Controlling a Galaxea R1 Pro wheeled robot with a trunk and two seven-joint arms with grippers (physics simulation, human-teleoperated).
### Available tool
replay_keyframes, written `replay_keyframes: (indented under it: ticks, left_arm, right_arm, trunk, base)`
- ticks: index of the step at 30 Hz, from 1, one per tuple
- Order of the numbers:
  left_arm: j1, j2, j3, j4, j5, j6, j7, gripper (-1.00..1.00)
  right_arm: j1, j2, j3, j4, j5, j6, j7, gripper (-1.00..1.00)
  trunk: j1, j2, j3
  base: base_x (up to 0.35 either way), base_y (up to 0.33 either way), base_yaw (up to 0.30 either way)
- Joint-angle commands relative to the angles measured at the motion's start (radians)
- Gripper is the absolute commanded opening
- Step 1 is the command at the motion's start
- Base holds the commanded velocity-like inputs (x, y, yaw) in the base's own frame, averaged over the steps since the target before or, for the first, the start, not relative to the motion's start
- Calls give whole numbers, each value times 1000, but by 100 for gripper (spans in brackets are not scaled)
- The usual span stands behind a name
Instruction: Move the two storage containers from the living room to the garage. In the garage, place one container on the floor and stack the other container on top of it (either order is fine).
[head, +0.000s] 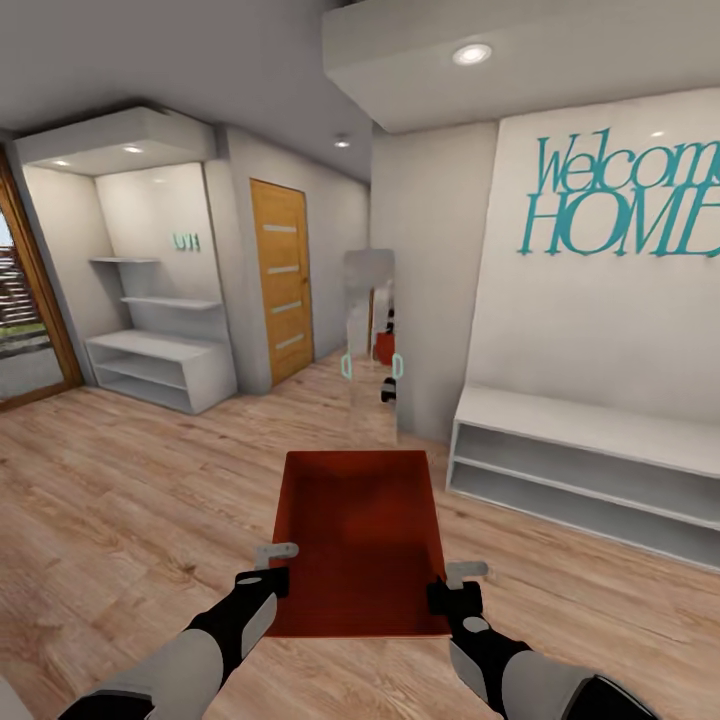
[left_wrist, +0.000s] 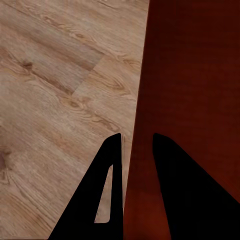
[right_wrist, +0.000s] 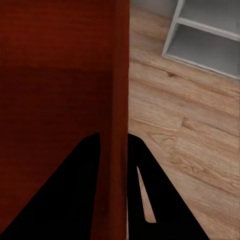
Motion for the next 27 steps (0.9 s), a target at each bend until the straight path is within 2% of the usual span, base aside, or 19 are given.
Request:
replay_keyframes:
  ticks: [1, 27]
  left_arm:
    - [-1, 20, 41, -4, 39, 7, 8, -100]
    - [-1, 20, 41, -4, 39, 6, 8, -100]
  right_arm:
    - [0, -1, -27, -2, 3, -1, -2, -100]
    - [0, -1, -27, -2, 3, -1, -2, -100]
  trunk:
    - [1, -1, -1]
    - [1, -1, -1]
  base:
    - [322, 0, 280]
    - [322, 0, 280]
